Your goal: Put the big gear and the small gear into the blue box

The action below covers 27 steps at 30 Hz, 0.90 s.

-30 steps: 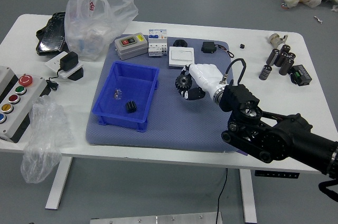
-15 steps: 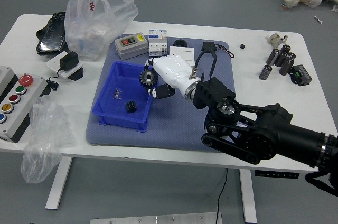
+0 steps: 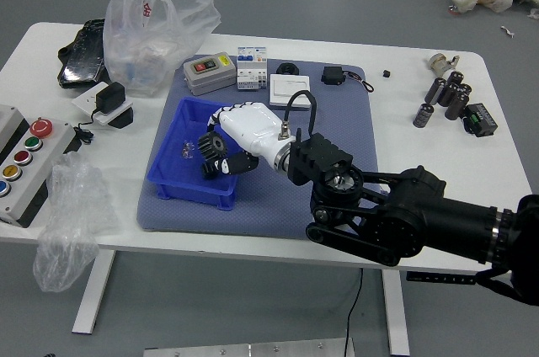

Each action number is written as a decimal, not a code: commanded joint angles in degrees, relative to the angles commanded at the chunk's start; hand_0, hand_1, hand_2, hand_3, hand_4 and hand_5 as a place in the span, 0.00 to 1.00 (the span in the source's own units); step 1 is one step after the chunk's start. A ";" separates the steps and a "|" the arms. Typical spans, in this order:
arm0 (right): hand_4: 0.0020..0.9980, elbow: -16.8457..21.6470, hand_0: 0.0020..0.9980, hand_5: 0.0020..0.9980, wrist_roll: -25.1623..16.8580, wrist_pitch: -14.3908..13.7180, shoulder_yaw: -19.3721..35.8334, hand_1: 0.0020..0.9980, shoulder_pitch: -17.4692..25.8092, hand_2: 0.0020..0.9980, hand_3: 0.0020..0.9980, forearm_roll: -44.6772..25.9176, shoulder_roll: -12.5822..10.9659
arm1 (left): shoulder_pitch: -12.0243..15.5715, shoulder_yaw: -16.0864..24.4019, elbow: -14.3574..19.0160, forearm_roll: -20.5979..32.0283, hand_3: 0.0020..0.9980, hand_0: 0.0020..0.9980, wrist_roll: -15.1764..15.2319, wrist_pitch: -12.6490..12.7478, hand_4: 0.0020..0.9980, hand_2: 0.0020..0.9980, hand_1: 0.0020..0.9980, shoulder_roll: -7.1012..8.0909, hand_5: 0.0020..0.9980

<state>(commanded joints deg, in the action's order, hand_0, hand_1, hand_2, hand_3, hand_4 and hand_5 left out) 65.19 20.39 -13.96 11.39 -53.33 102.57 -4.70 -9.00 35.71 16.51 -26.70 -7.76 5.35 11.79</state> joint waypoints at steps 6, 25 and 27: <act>0.64 -0.10 0.86 0.36 -0.19 -0.26 0.09 0.88 0.04 0.87 0.87 -0.13 0.03 | -0.01 0.21 0.02 -0.19 0.76 0.66 -0.14 0.01 0.75 0.61 0.62 0.01 0.66; 0.65 3.07 0.86 0.36 -3.30 -5.38 14.35 0.88 6.87 0.88 0.88 1.38 -6.85 | 0.17 1.18 0.10 -0.82 0.76 0.66 -0.65 0.20 0.75 0.61 0.62 -0.03 0.66; 0.65 3.01 0.78 0.36 -5.77 -7.91 17.46 0.79 9.01 0.80 0.77 -0.77 -8.05 | 0.26 1.41 0.13 -0.95 0.76 0.66 -0.79 0.24 0.75 0.61 0.62 -0.06 0.66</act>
<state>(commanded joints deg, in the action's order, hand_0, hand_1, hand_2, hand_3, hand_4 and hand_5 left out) 68.20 14.62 -21.87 28.85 -44.33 101.81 -12.75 -8.75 37.12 16.64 -27.65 -8.55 5.59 11.72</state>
